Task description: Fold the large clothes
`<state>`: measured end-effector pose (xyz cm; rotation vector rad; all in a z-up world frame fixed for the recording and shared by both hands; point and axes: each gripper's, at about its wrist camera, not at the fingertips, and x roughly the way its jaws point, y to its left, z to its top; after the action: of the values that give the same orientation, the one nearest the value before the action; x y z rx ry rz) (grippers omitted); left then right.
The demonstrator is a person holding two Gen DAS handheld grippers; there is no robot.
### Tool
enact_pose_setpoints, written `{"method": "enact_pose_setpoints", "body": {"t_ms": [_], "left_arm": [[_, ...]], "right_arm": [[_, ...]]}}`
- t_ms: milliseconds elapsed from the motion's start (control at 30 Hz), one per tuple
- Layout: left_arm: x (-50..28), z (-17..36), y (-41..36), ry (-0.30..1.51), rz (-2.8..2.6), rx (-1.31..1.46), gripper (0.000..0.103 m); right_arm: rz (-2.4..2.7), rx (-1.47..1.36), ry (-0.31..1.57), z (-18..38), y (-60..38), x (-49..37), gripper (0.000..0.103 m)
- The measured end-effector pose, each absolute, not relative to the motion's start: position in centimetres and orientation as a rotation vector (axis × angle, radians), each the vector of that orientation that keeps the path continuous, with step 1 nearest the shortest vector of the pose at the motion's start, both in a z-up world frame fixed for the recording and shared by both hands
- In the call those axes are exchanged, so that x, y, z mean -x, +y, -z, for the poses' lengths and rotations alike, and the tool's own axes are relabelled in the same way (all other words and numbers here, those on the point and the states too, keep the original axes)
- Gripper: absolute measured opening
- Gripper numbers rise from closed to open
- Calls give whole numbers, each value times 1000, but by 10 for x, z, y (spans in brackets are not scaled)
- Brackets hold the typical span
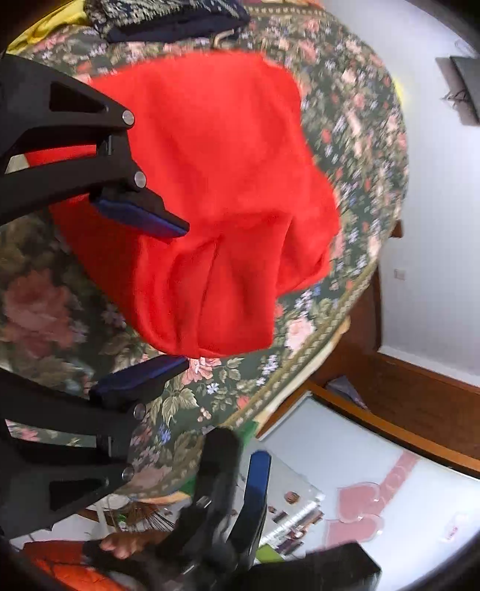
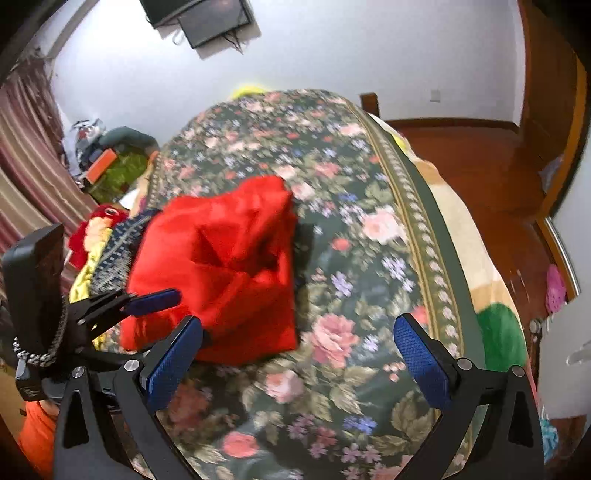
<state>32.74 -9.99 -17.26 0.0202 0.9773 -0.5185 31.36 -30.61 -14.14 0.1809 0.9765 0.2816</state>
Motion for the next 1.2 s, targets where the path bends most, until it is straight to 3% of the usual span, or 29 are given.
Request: {"method": "enact_pose_setpoints", "body": {"t_ms": [167, 233, 467, 633, 767, 933, 1200], "left_arm": [[-326, 145, -43, 890, 390, 12, 77], [-326, 144, -17, 871, 307, 10, 86], [-341, 202, 28, 1049, 214, 78, 86], [-323, 227, 29, 1040, 224, 79, 98], [-319, 237, 33, 1049, 239, 126, 99], [-316, 242, 35, 1052, 240, 158, 99], [-312, 227, 38, 1057, 223, 147, 99]], "right_arm": [[-351, -193, 959, 131, -280, -330, 103], [-376, -192, 967, 134, -266, -338, 103], [-417, -143, 1111, 188, -223, -372, 103], [-294, -98, 1219, 236, -244, -388, 103], [-329, -213, 1236, 248, -283, -383, 103], [-259, -155, 1230, 238, -306, -366, 103], [-265, -216, 1161, 200, -319, -352, 103]]}}
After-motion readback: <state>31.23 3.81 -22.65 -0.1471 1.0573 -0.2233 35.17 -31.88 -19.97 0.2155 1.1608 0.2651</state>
